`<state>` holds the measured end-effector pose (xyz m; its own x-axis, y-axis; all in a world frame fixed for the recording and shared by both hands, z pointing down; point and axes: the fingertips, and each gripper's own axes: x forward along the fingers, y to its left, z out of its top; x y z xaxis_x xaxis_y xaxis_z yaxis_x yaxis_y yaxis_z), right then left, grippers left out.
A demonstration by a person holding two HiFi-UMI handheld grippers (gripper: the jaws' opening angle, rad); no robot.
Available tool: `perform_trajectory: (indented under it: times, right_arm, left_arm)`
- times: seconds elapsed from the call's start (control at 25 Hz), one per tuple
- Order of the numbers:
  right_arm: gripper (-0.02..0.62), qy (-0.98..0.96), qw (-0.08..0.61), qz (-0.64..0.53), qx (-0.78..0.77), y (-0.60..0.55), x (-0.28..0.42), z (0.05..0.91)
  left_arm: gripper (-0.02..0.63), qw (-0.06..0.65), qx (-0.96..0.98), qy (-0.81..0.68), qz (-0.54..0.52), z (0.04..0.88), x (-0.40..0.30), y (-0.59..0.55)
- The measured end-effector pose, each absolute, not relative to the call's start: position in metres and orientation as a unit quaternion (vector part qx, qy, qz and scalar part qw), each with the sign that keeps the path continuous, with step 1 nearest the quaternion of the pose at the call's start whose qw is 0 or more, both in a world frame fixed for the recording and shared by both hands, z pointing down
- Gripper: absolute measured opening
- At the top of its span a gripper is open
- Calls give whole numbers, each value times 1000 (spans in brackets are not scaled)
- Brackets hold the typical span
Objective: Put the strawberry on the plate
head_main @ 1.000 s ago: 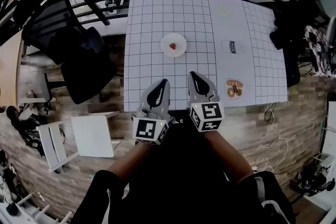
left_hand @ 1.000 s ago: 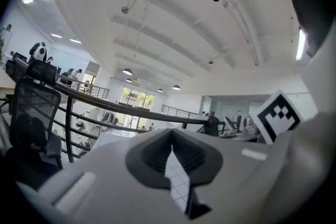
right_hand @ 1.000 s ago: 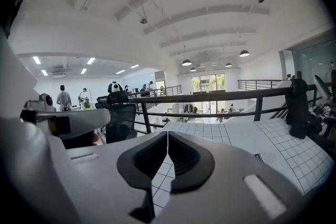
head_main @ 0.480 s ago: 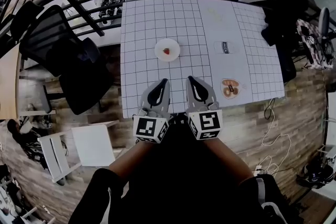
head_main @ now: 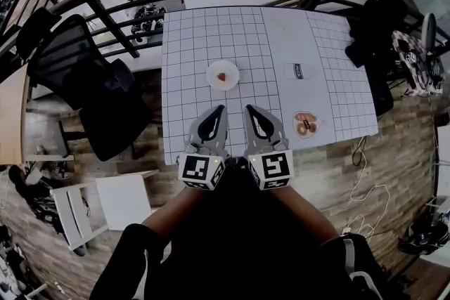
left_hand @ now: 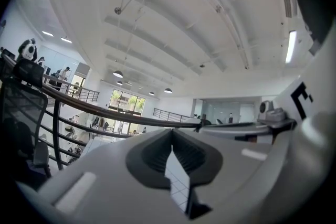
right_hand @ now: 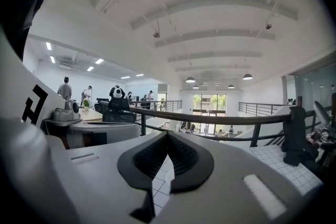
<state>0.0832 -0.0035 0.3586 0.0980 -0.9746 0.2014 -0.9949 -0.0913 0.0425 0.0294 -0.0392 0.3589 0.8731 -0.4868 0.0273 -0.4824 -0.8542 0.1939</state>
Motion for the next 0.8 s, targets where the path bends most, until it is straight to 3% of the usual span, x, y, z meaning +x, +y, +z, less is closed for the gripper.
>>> perform_trajectory:
  times: [0.8]
  right_arm:
    - [-2,-689,79,67,718,-30,46,367]
  left_arm:
    - [8,88,958,-274,-6,364,-12,-58]
